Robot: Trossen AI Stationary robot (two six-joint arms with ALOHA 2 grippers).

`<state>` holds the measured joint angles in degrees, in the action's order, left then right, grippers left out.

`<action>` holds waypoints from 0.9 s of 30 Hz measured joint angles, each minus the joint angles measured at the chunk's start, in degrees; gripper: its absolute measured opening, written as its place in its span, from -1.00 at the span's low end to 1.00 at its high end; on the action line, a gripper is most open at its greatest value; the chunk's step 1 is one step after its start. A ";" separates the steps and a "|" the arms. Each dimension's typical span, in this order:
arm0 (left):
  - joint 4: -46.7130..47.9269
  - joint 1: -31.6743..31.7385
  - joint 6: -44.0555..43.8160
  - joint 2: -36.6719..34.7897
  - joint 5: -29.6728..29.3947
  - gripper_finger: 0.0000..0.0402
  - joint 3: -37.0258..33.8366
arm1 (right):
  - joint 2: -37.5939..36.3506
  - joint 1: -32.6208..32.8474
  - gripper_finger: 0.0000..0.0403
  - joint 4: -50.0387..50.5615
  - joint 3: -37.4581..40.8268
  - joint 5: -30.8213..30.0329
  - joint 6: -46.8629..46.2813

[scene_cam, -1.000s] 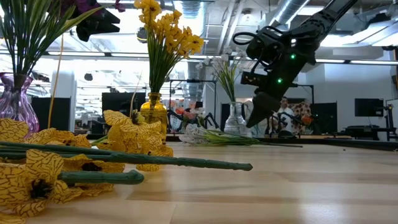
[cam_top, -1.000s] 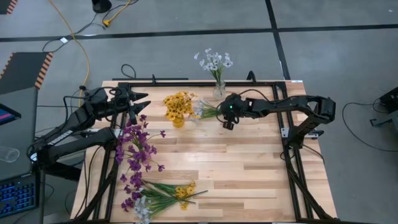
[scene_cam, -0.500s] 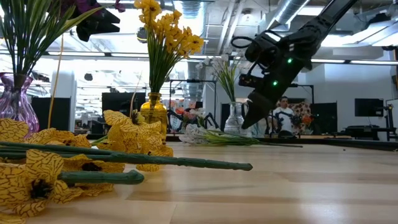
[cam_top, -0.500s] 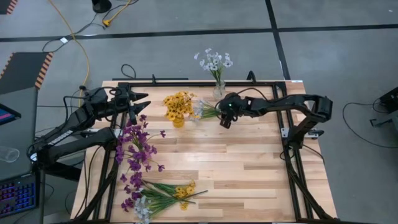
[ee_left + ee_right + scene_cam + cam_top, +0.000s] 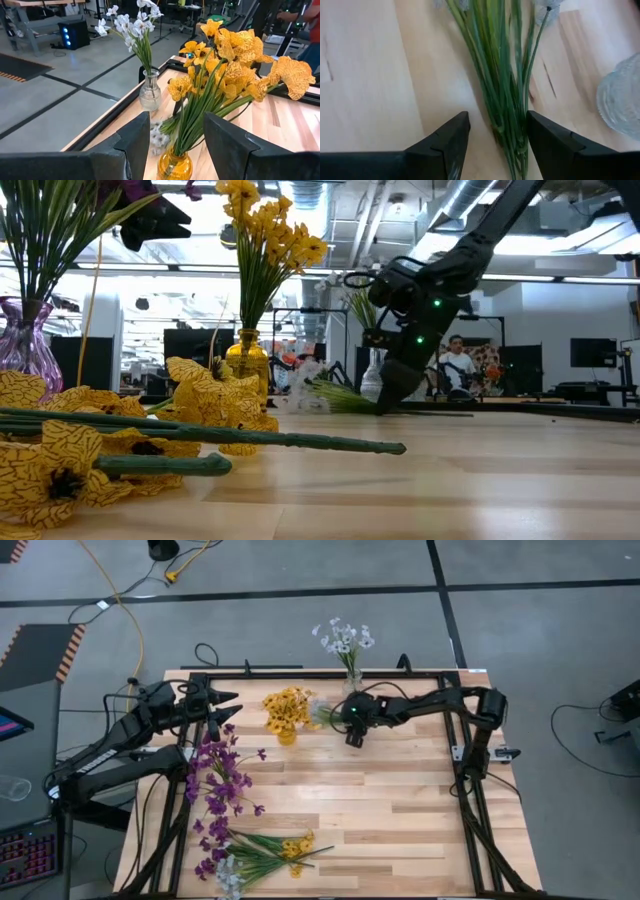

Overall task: Sort flowers into vase by color
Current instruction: Put the top white flowers into the transparent vase

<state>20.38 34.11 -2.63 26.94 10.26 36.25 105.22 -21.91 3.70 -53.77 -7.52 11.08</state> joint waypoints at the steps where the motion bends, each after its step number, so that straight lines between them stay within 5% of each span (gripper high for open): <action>1: 0.02 -0.04 0.02 -0.02 0.02 -0.16 0.00 | 0.37 0.00 0.11 1.20 -0.82 0.01 0.02; 6: 0.02 -0.04 0.10 0.00 0.02 -0.16 0.00 | 0.91 0.00 -0.04 7.00 -3.15 0.01 -0.12; 18: 1.02 -0.04 0.26 0.00 0.04 -0.16 0.00 | 0.69 0.79 -0.81 12.17 -3.36 -0.28 0.12; 27: 1.16 -0.04 0.00 0.00 0.07 -0.16 0.00 | -2.92 3.88 -0.83 16.01 -2.91 -0.97 1.26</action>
<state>21.54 34.06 -2.63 26.94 10.33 36.25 102.30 -18.04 19.71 -56.68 -8.49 12.34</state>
